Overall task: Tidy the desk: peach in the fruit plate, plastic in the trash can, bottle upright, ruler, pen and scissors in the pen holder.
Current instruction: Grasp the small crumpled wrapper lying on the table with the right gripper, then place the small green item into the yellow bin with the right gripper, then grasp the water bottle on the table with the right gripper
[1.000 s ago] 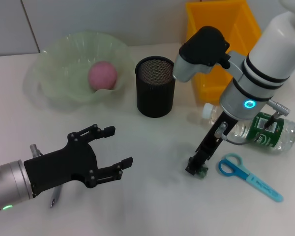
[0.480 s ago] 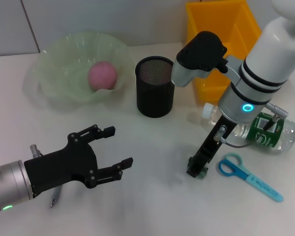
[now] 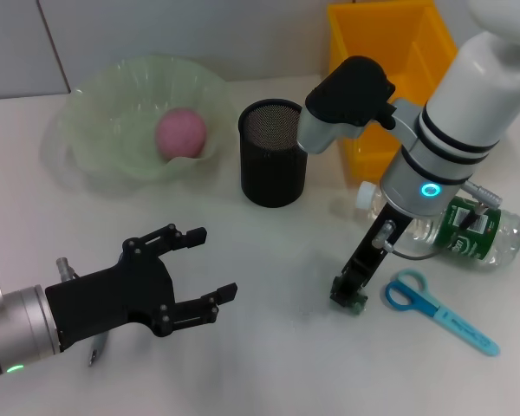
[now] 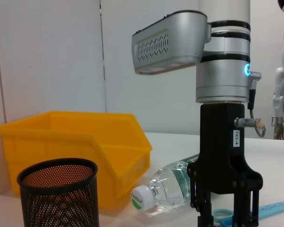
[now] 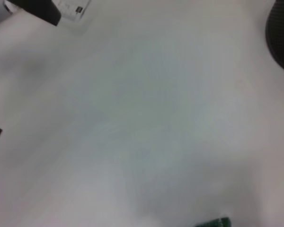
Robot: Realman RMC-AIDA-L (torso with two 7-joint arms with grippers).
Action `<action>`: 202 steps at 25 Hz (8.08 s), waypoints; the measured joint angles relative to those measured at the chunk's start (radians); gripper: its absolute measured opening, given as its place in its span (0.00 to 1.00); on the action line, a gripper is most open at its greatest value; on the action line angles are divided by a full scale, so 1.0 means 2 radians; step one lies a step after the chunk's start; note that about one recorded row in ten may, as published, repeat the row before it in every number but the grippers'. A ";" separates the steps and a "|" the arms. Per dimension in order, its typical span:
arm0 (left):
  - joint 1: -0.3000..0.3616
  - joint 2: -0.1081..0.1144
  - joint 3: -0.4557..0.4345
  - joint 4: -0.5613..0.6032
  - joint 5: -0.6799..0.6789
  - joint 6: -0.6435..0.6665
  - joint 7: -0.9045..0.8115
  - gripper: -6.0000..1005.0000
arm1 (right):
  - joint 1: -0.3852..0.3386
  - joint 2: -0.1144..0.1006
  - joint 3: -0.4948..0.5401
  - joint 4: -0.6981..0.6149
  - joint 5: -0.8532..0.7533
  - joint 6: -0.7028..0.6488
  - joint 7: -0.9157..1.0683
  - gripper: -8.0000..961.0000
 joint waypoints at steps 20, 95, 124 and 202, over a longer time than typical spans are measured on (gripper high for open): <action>-0.001 0.001 0.001 0.001 0.000 0.003 -0.001 0.80 | 0.013 0.001 -0.014 0.028 0.003 0.020 0.002 0.41; -0.017 -0.001 0.010 0.003 -0.003 0.005 0.000 0.79 | -0.060 -0.004 0.134 -0.238 -0.164 0.060 0.017 0.84; -0.020 -0.002 0.011 0.001 -0.002 0.005 -0.001 0.78 | -0.062 -0.005 0.137 -0.275 -0.127 -0.180 -0.035 0.87; -0.024 0.000 0.012 0.000 -0.001 0.003 -0.006 0.77 | -0.090 -0.005 0.143 -0.155 -0.165 -0.026 -0.156 0.87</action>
